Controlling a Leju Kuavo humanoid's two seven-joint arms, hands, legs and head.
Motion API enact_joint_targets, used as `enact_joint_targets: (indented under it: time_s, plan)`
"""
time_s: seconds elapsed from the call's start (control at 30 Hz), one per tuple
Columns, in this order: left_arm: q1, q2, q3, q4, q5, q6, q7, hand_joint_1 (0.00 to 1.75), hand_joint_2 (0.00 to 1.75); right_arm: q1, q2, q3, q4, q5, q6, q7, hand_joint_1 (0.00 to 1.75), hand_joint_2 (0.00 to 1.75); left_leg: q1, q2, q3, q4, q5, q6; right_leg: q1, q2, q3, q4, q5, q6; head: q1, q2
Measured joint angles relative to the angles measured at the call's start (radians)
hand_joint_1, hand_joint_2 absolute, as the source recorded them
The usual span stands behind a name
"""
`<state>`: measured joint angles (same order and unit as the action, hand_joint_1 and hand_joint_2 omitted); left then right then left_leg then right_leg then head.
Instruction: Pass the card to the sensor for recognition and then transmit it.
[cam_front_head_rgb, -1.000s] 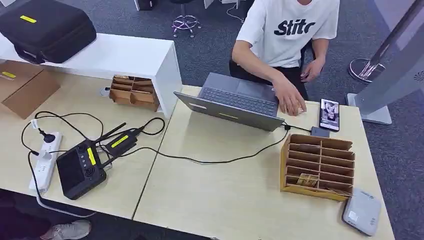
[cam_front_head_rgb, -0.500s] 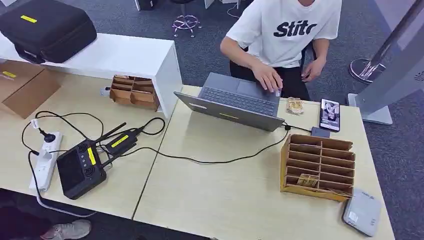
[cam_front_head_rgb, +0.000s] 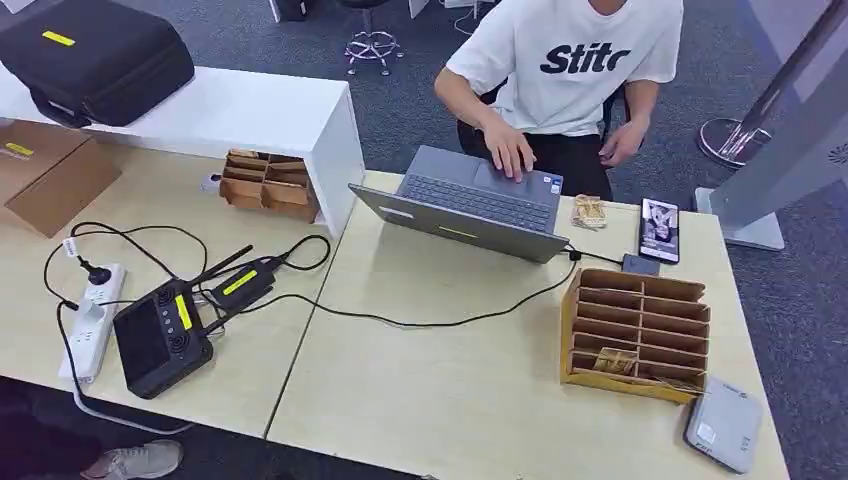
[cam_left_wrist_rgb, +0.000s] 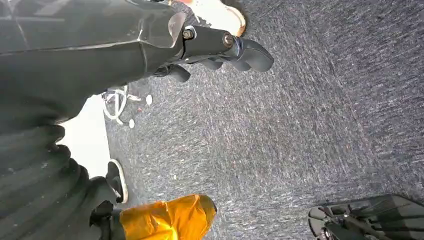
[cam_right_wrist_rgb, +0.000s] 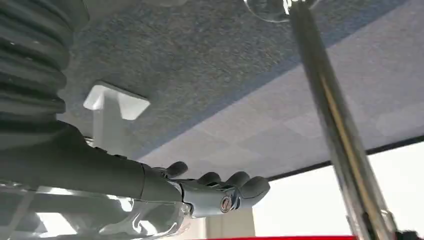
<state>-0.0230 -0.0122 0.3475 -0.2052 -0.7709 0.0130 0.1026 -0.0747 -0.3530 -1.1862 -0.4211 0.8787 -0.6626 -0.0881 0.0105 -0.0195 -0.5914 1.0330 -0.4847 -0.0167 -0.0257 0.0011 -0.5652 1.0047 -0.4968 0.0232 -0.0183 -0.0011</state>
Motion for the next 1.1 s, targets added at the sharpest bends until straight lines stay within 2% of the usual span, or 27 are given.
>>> enact_joint_targets:
  time_s: [0.23,0.47,0.57,0.7,0.9,1.1]
  plan:
    - [-0.001,-0.003,0.000,0.000,-0.014,0.000,0.000,0.00,1.75,-0.022,0.054,-0.131,0.034,0.109,0.000,0.020,0.00,1.75,0.000,0.000,0.000,0.000,0.000,0.000,0.000,0.000,0.000,0.000,0.000,0.000,0.000,0.000]
    - [-0.002,-0.005,0.000,0.000,-0.022,0.001,0.000,0.00,1.75,-0.028,0.092,-0.139,0.085,0.162,0.001,0.074,0.00,1.75,0.000,0.001,0.001,0.000,0.000,0.000,0.000,0.000,0.000,0.000,0.000,0.000,0.000,0.000]
    - [-0.004,-0.006,0.000,0.000,-0.031,0.001,0.000,0.00,1.75,-0.035,0.097,-0.158,0.108,0.124,0.040,0.110,0.00,1.75,0.000,0.000,0.001,0.000,0.000,0.000,0.000,0.000,0.000,0.000,0.000,0.000,0.000,0.000]
    - [-0.011,-0.005,0.000,0.000,-0.051,-0.008,0.000,0.00,1.75,-0.036,0.103,-0.185,0.151,0.075,0.266,0.262,0.00,1.75,0.000,0.001,0.001,0.000,0.000,0.000,0.000,0.001,0.000,0.000,0.000,0.000,-0.001,0.000]
    - [-0.026,-0.002,0.000,0.000,-0.082,-0.034,0.003,0.00,1.75,-0.035,0.111,-0.211,0.183,0.051,0.566,0.437,0.00,1.75,0.000,0.001,0.001,0.000,0.000,0.000,0.000,0.001,0.000,0.000,0.000,0.000,0.000,0.000]
    - [-0.040,-0.001,0.000,0.000,-0.098,-0.043,0.011,0.00,1.75,-0.033,0.123,-0.211,0.196,0.075,0.717,0.484,0.00,1.75,0.000,0.001,0.001,0.000,0.000,0.000,0.000,0.001,0.001,0.000,0.000,0.000,0.000,0.000]
